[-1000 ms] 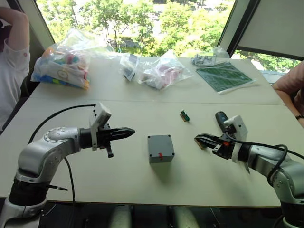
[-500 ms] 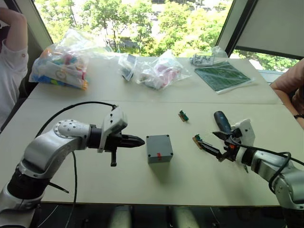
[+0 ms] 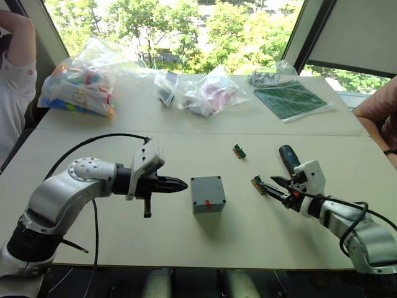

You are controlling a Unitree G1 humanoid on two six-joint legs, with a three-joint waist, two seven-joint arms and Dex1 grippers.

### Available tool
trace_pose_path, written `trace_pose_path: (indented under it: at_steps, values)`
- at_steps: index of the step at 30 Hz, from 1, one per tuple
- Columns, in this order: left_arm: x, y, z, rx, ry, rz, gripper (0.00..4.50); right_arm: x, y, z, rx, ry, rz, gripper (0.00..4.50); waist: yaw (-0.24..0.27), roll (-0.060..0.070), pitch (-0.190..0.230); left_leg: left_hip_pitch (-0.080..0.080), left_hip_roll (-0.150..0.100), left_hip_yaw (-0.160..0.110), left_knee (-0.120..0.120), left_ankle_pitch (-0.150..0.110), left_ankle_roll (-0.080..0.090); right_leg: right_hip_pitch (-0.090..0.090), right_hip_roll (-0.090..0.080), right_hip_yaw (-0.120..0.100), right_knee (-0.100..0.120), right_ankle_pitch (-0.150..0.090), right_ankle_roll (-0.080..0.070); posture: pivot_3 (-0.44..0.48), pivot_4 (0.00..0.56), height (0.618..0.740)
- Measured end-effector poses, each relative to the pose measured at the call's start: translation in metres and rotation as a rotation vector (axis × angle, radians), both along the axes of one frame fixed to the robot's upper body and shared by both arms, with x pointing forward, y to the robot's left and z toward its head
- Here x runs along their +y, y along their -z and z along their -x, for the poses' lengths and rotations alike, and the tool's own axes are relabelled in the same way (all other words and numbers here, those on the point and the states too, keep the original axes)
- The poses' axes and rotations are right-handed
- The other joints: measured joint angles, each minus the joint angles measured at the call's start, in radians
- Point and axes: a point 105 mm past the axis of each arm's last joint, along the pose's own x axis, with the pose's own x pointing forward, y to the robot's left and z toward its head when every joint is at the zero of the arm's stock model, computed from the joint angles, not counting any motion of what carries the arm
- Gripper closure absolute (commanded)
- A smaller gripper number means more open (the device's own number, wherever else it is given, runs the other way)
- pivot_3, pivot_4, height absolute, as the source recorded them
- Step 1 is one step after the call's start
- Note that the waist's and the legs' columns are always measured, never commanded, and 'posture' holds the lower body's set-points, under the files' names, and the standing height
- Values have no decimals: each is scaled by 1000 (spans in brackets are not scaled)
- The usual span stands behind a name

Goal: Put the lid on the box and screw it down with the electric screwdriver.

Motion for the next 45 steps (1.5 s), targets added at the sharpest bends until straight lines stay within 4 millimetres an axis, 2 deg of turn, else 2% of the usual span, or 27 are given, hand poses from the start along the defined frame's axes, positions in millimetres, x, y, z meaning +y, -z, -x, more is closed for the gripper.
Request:
trace_pose_path:
  at_steps: [3,6,9,10,22,27,34,36,41,45]
  values:
    - [0,1,1,5,0,2,4500,1,1,0,2,-2,-1,2283,0,0,0,0,0,0,0,0,0,0,0,0,0,0,0,0,150,740]
    - [0,1,1,8,2,5,4500,5,4,1,9,-11,-7,2921,0,0,0,0,0,0,0,0,0,0,0,0,0,0,0,0,150,740]
    - [0,1,1,10,1,5,4500,8,6,1,14,-18,-11,4144,0,0,0,0,0,0,0,0,0,0,0,0,0,0,0,0,150,740]
    - [0,1,1,11,0,5,4500,9,6,1,13,-19,-11,4420,0,0,0,0,0,0,0,0,0,0,0,0,0,0,0,0,150,740]
    - [3,8,2,32,-18,4,4500,9,4,0,5,-19,-16,4420,1,0,0,0,0,0,1,0,0,0,0,0,1,0,0,0,150,740]
    - [5,6,1,25,-29,10,4500,3,-6,-1,-31,3,-37,4420,0,0,0,0,0,0,1,0,0,0,0,0,1,0,0,0,150,740]
    - [9,6,-2,32,-50,20,4500,5,-16,4,-58,-17,-72,4420,0,0,0,0,1,0,1,0,0,0,1,0,1,0,0,0,150,740]
    - [11,7,-2,37,-57,26,4500,10,-20,6,-67,-45,-93,4420,-1,0,0,1,1,0,1,0,0,0,1,0,1,0,0,0,150,740]
    - [22,8,-3,39,-112,31,4500,49,-55,10,-140,-243,-151,4420,-3,0,0,2,4,0,2,0,0,0,3,0,3,1,-2,0,150,740]
    - [30,10,1,58,-167,41,4500,71,-64,8,-143,-330,-166,4420,-2,0,0,2,5,0,2,0,0,0,4,0,3,2,-2,0,150,740]
